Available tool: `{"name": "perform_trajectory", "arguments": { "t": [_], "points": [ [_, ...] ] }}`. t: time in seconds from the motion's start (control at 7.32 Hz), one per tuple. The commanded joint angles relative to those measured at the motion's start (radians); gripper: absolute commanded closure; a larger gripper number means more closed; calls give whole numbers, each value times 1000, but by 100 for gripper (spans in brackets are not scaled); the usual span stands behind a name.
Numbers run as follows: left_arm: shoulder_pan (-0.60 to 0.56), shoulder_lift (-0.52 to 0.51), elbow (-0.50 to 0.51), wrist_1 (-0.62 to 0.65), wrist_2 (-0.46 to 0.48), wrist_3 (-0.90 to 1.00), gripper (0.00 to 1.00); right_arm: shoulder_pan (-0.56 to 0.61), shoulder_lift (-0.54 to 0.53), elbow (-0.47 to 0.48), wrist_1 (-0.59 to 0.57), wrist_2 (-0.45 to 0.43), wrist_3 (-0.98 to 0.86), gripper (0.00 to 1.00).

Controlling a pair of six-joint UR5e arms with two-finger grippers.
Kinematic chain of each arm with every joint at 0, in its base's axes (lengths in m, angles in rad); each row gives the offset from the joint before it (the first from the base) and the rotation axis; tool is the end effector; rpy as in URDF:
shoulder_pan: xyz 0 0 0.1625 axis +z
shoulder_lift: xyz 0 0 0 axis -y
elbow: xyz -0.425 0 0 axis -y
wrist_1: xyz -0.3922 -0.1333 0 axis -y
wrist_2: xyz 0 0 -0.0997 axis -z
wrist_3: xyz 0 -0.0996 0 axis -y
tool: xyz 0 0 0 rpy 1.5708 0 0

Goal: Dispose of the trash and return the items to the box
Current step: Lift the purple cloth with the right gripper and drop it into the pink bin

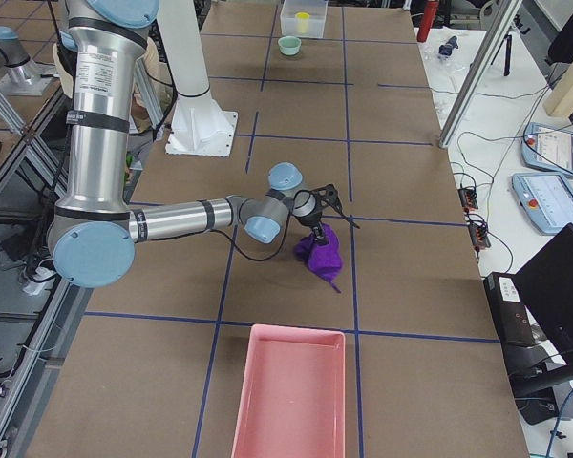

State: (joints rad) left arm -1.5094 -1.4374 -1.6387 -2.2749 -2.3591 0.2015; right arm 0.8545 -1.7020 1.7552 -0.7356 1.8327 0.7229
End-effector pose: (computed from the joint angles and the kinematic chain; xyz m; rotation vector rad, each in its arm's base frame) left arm -0.0345 -0.4597 0.6063 0.6620 0.7226 0.4932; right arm -0.2299 -0.4278 0.5463 0.5031 -0.7659 -0.1102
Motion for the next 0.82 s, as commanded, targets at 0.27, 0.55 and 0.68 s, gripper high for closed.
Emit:
{"name": "perform_trajectory", "arguments": {
  "t": [0.27, 0.55, 0.68],
  "points": [
    [0, -2, -10, 20, 0, -25, 0, 182, -2, 64, -207, 70, -439, 100],
    [0, 0, -113, 95, 4, -192, 0, 452, -17, 95, -341, 295, -743, 100],
    [2, -1, -131, 94, 9, -256, 0, 609, -28, 92, -422, 377, -937, 100]
  ]
}}
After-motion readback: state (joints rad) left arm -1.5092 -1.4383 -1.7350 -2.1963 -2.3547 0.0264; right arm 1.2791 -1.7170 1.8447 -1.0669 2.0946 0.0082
